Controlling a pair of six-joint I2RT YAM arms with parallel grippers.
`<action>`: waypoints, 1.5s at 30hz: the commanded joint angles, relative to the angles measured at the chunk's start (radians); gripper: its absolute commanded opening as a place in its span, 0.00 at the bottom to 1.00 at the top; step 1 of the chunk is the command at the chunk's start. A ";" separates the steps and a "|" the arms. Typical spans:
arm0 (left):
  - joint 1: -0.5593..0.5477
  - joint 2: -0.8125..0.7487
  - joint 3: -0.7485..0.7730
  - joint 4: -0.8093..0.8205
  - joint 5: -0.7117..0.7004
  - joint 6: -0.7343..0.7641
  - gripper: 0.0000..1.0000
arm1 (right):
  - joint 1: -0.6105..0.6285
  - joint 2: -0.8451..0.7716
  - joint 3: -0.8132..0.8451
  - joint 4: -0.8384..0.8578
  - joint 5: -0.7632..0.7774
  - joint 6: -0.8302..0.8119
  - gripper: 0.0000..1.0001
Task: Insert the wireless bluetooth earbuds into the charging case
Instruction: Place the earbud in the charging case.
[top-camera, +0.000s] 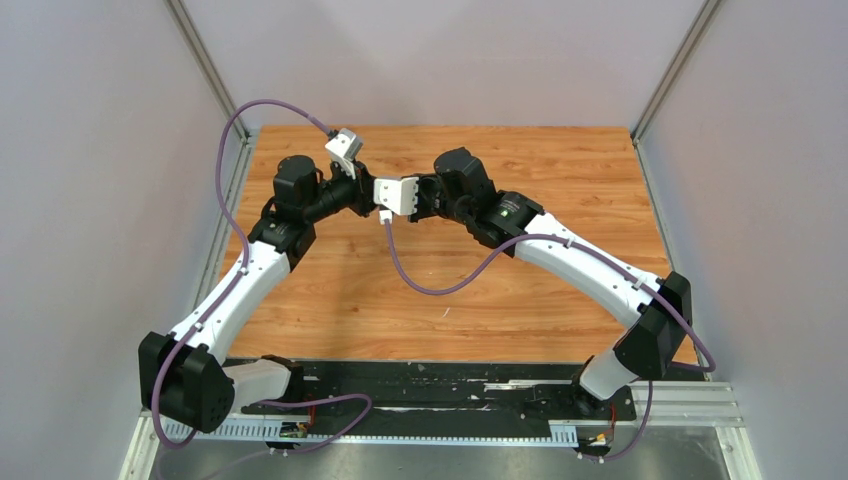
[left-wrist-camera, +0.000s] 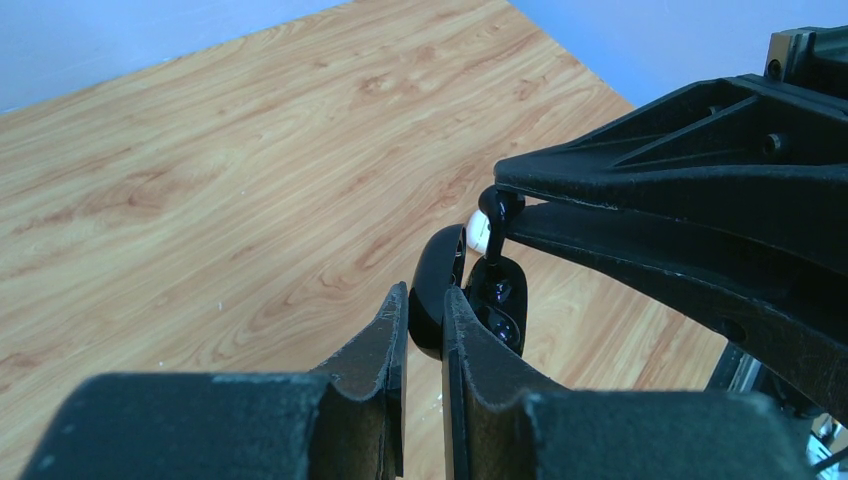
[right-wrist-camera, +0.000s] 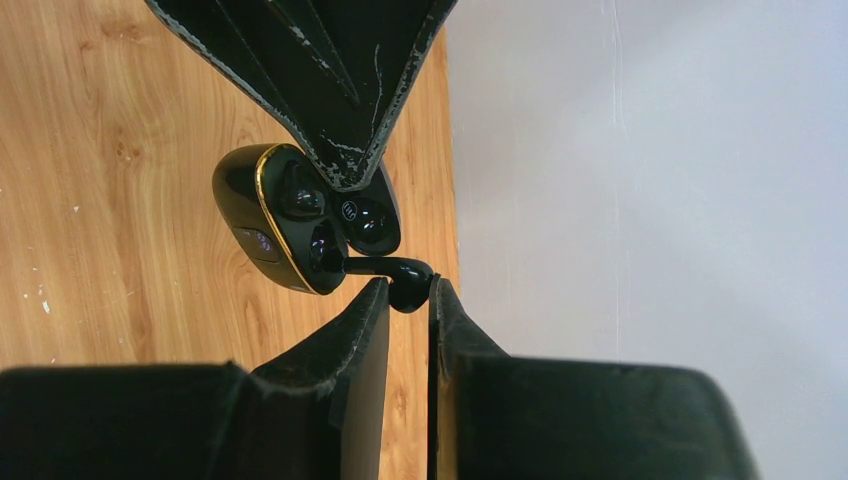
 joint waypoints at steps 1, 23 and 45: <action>-0.001 -0.012 0.030 0.061 0.020 -0.023 0.00 | 0.008 0.006 0.012 0.020 -0.040 -0.011 0.00; 0.016 0.000 0.036 0.070 0.006 -0.072 0.00 | 0.011 -0.005 -0.009 0.020 -0.028 -0.051 0.00; 0.016 -0.001 0.020 0.102 0.026 -0.035 0.00 | 0.013 -0.019 0.053 -0.022 -0.094 0.004 0.35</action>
